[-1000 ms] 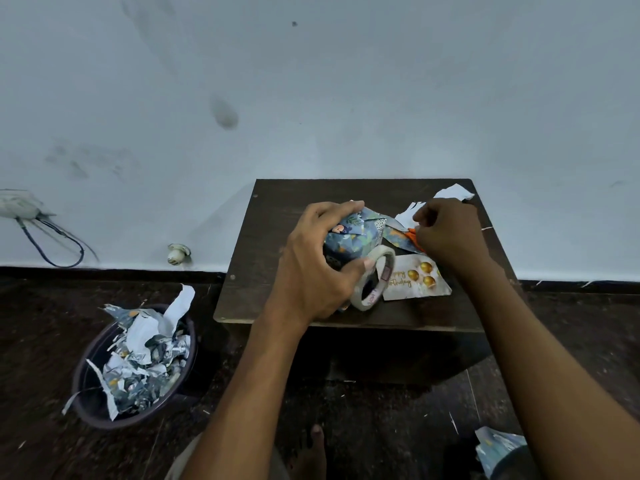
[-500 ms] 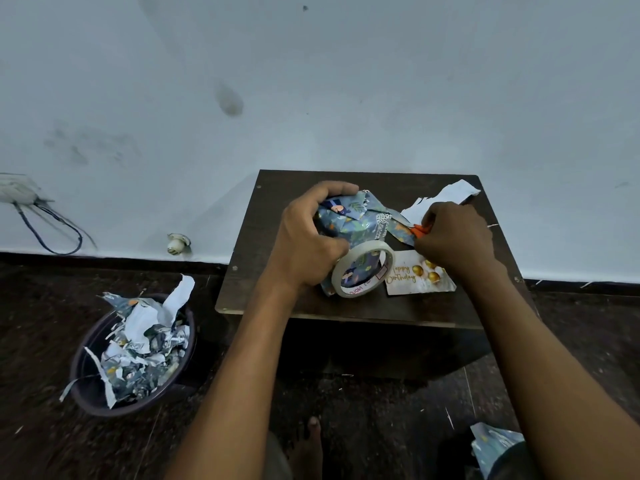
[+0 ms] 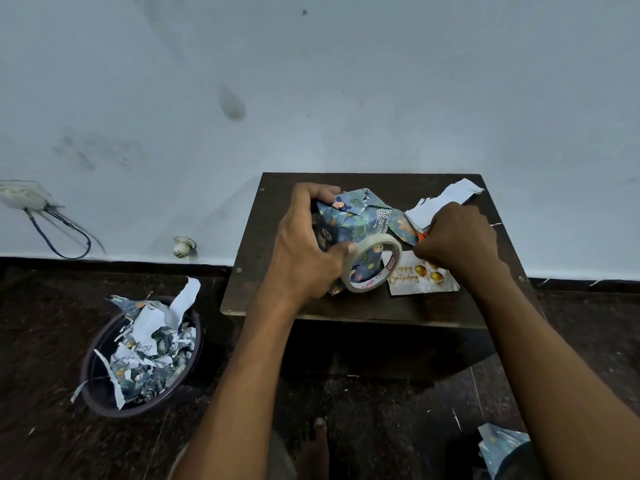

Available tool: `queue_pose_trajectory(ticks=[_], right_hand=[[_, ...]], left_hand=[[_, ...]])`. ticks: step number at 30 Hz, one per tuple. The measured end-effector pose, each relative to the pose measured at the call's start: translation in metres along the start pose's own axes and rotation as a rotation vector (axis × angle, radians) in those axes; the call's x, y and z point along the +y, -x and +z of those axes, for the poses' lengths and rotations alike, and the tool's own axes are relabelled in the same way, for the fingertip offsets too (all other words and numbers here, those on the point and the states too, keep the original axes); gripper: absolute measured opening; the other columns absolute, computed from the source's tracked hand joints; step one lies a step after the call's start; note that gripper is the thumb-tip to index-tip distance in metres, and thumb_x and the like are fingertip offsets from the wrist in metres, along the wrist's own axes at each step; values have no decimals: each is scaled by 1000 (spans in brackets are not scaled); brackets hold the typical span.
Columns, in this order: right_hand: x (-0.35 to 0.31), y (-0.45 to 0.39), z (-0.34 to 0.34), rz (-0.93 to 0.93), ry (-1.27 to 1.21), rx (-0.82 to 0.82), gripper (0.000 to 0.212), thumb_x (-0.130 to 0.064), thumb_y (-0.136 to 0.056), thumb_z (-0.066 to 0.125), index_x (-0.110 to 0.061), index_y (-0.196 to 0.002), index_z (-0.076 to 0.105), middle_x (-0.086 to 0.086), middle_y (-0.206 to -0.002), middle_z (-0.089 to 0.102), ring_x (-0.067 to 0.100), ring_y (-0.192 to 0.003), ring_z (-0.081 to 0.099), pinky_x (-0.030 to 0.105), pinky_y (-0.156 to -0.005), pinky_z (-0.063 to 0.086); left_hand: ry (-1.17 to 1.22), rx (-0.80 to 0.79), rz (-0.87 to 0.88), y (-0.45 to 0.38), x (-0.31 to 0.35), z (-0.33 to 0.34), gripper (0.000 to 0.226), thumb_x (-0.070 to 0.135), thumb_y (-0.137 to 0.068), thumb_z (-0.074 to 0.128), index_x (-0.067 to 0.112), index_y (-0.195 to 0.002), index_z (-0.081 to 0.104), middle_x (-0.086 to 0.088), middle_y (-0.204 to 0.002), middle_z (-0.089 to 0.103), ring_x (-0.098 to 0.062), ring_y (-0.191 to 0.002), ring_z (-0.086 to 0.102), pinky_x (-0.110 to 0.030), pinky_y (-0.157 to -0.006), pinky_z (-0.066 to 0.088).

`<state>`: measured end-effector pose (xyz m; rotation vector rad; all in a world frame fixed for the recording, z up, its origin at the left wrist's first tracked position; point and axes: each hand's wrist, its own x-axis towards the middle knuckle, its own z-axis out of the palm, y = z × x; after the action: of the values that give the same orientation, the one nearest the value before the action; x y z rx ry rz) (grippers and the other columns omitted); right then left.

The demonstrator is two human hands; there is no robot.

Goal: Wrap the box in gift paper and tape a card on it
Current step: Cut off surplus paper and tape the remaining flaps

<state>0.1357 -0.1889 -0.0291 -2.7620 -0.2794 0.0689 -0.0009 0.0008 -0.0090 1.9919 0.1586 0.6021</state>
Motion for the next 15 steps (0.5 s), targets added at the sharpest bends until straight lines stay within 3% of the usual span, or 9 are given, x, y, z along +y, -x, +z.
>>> queue_pose_trajectory(ticks=[5,8,10,12,15], right_hand=[[10,0,-2,34,-62,49,18,-26,-61,77,-10,-67,71,5,-65,63,23,-65,59,28,-58,41],[13,6,-7,90,-314,37,9,-19,-64,76,-16,-72,79,-1,-68,72,20,-67,69,36,-68,60],[12,15,-13,129,-544,12,13,-12,-70,79,-16,-82,80,1,-77,76,22,-66,73,43,-71,64],[6,26,-18,143,-781,-21,18,-2,-76,76,-12,-91,77,8,-81,77,25,-66,75,37,-61,61],[-10,39,-21,167,-1073,-132,25,7,-84,72,-7,-104,69,17,-86,76,30,-75,77,29,-49,53]], left_hand=[[10,114,60,3,0,-1,59,8,-58,89,30,-93,47,2,-122,59,-15,-114,64,-38,-92,58],[-61,154,122,6,-2,0,37,-1,-61,90,14,-75,59,-2,-120,54,-12,-114,61,-37,-87,60],[-59,158,117,8,-4,1,29,-5,-64,88,7,-71,63,-4,-125,54,0,-117,58,-33,-89,60],[-55,165,104,11,-4,1,26,-8,-65,86,4,-70,63,-7,-127,55,8,-115,57,-32,-89,60],[-68,193,91,13,-2,3,26,-10,-66,83,5,-70,63,-6,-125,55,4,-114,59,-33,-84,62]])
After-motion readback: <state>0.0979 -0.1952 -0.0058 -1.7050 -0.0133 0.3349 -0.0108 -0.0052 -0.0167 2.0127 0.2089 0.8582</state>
